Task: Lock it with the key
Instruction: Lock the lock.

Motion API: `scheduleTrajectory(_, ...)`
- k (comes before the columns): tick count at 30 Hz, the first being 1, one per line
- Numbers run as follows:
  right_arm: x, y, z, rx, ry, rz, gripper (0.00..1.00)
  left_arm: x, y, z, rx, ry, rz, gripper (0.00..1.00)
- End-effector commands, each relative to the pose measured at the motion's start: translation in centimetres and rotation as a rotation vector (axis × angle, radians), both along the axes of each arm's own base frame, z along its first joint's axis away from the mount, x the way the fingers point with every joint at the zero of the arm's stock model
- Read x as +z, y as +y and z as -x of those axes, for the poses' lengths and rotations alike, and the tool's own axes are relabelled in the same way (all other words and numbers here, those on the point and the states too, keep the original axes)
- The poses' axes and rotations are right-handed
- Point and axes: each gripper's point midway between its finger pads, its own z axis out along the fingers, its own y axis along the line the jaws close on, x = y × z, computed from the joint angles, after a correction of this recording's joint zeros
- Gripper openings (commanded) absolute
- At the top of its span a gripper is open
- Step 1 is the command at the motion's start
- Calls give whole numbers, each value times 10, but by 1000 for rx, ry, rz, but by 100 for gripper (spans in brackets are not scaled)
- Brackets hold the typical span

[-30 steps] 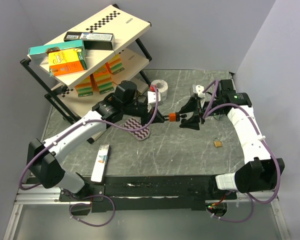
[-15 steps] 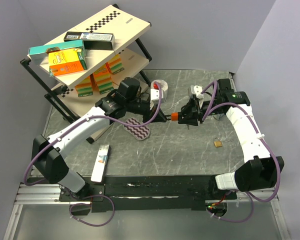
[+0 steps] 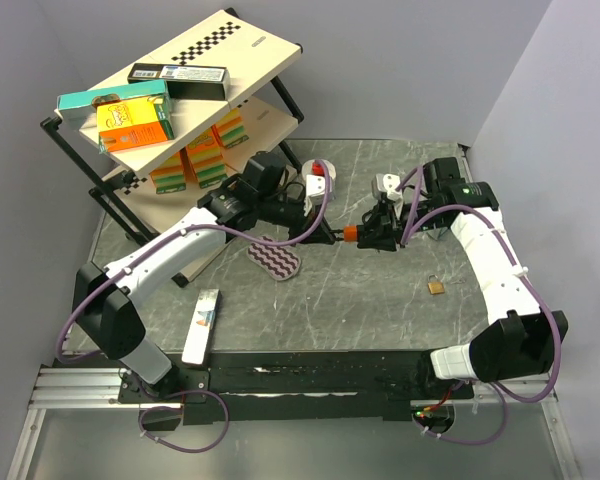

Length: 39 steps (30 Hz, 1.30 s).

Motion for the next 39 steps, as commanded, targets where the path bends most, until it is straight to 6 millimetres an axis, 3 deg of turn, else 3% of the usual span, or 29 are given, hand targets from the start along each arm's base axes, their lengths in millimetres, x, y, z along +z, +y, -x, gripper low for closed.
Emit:
scheduleTrajectory(1, 28, 26, 20, 136, -36, -110, 16, 49, -27, -1, -27, -134, 160, 1)
scheduleTrajectory(16, 45, 44, 34, 232, 119, -205, 0, 56, -41, 14, -80, -178, 234, 1)
scheduleTrajectory(20, 47, 51, 31, 231, 90, -200, 0, 56, -46, 17, -98, -158, 247, 1)
scheduleTrajectory(21, 45, 54, 21, 229, 27, -201, 0, 57, -48, 18, -106, -157, 248, 1)
scheduleTrajectory(28, 51, 61, 30, 250, 28, -209, 0, 55, -52, 17, -116, -159, 248, 1)
scheduleTrajectory(33, 43, 54, 31, 239, 15, -176, 0, 54, -38, 13, -84, -166, 225, 1)
scheduleTrajectory(39, 34, 28, 23, 160, 41, -111, 5, 46, -9, 2, -12, -154, 172, 1)
